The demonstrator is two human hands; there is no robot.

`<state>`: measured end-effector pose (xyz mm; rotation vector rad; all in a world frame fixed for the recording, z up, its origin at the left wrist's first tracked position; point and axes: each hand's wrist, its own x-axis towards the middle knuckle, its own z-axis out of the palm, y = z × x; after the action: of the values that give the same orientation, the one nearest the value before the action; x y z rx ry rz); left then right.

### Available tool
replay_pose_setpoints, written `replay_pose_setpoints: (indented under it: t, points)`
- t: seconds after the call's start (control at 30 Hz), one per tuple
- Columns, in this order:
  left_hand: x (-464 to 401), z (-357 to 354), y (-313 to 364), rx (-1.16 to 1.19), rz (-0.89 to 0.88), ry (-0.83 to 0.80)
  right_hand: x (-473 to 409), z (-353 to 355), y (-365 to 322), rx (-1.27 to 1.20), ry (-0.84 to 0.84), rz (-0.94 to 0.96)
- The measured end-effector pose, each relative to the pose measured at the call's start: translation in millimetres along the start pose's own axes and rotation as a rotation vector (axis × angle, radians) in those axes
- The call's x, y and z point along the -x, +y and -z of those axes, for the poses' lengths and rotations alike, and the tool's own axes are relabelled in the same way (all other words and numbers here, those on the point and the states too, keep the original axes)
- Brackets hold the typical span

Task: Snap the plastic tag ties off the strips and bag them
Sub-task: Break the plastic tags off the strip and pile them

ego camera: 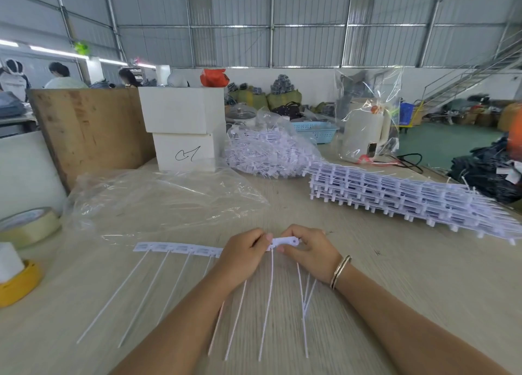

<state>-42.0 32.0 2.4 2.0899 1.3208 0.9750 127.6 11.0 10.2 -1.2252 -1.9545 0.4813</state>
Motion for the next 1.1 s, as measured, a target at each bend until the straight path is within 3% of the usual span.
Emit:
replay_pose_setpoints:
  t: [0.33, 0.7, 0.83, 1.0, 1.1]
  points:
    - [0, -3, 9, 0.141, 0.049, 0.03, 0, -4, 0, 0.15, 0.14, 0.1]
    - [1, -4, 15, 0.289, 0.08, 0.057, 3, -5, -3, 0.08, 0.226, 0.174]
    - [3, -4, 17, 0.322, 0.069, 0.043, 3, -3, -5, -0.029, 0.233, 0.151]
    - [3, 4, 15, 0.479, 0.105, 0.126, 2, 12, -1, -0.608, 0.359, -0.059]
    - [3, 8, 8, 0.422, 0.079, 0.172, -2, 14, 5, -0.595, 0.339, -0.19]
